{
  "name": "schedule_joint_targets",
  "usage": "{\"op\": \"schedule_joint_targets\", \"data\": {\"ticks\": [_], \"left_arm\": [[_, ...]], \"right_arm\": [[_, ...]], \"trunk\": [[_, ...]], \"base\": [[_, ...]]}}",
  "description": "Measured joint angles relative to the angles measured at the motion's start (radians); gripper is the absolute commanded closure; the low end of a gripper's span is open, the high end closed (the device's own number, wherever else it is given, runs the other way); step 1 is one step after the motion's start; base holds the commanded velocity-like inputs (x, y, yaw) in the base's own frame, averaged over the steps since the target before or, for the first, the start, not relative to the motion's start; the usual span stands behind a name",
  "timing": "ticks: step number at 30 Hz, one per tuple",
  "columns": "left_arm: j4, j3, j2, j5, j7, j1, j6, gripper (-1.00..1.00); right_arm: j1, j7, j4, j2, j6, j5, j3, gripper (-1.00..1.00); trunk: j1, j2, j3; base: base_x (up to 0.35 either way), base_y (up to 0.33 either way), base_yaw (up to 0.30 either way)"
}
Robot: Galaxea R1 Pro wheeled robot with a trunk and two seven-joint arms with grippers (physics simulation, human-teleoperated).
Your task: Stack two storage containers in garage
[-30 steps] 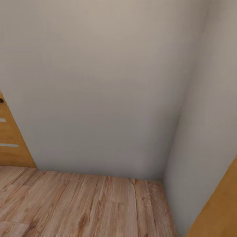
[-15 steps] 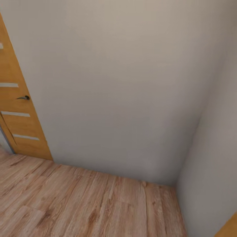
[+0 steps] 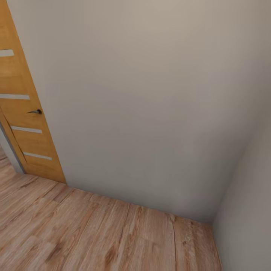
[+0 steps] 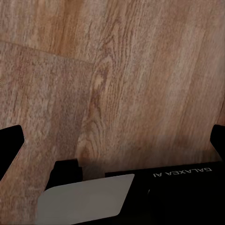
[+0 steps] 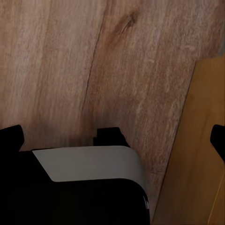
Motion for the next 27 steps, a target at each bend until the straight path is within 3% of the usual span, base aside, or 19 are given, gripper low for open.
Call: {"op": "schedule_joint_targets", "data": {"ticks": [11, 27], "left_arm": [[-0.001, 0.000, 0.000, 0.000, 0.000, 0.000, 0.000, -1.00], [-0.001, 0.001, 0.000, 0.001, 0.001, 0.000, 0.000, -1.00]], "right_arm": [[0.000, 0.000, 0.000, 0.000, -0.001, 0.000, -0.001, -1.00], [0.000, 0.000, 0.000, 0.000, -0.001, 0.000, 0.000, -1.00]], "trunk": [[0.000, 0.000, 0.000], [0.001, 0.000, 0.000]], "base": [[0.280, 0.000, 0.170], [0.012, 0.000, 0.268]]}}
